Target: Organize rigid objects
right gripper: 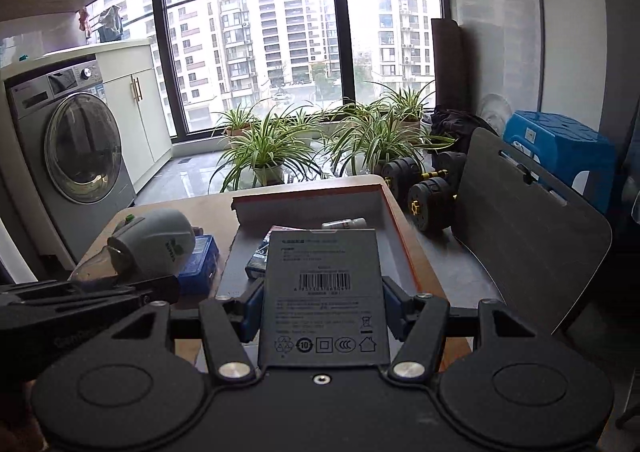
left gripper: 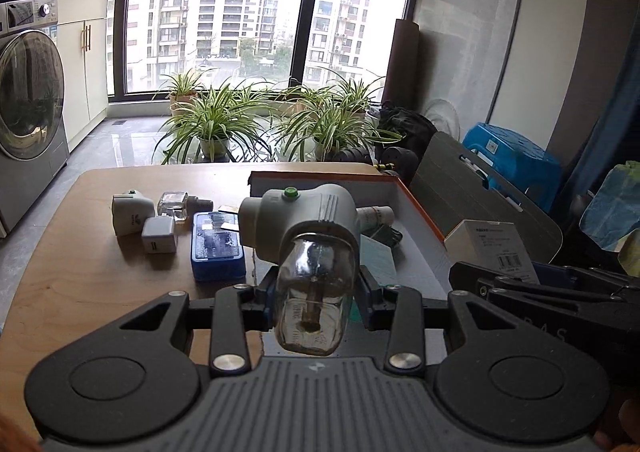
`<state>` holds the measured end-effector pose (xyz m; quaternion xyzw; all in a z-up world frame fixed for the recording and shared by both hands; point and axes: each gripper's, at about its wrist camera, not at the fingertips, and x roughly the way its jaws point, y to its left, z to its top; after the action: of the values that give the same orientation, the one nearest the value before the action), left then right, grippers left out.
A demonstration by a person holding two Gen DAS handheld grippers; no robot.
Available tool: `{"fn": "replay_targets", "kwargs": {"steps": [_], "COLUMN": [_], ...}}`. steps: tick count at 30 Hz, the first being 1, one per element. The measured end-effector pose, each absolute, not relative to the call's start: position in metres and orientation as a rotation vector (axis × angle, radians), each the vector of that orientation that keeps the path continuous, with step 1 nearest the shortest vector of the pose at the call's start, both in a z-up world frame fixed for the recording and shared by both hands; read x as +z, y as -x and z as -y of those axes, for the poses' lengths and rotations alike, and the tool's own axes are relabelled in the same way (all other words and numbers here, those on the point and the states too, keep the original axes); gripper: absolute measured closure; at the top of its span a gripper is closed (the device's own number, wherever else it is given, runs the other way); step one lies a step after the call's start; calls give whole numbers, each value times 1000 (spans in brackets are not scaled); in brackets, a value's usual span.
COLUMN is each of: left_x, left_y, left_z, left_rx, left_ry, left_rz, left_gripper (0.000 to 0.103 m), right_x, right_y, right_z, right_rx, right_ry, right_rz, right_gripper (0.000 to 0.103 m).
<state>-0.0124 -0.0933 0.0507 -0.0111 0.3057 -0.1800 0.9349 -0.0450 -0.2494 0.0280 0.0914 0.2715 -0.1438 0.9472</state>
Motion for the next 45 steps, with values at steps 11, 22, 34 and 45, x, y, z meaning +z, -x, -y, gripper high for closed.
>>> {"fn": "replay_targets", "kwargs": {"steps": [11, 22, 34, 45], "left_x": [47, 44, 27, -1], "left_y": [15, 17, 6, -16], "left_z": [115, 123, 100, 106], "left_rx": [-392, -389, -348, -357], "left_ry": [1, -18, 20, -71], "left_rz": [-638, -639, -715, -763], "left_gripper": [64, 72, 67, 3], "right_x": [26, 17, 6, -7], "right_y": [49, 48, 51, 45], "right_z": [265, 276, 282, 282], "right_rx": [-310, -304, -307, -292], "right_ry": [-195, -215, -230, -250], "right_rz": [-549, -567, -588, -606], "right_gripper": [32, 32, 32, 32]}}
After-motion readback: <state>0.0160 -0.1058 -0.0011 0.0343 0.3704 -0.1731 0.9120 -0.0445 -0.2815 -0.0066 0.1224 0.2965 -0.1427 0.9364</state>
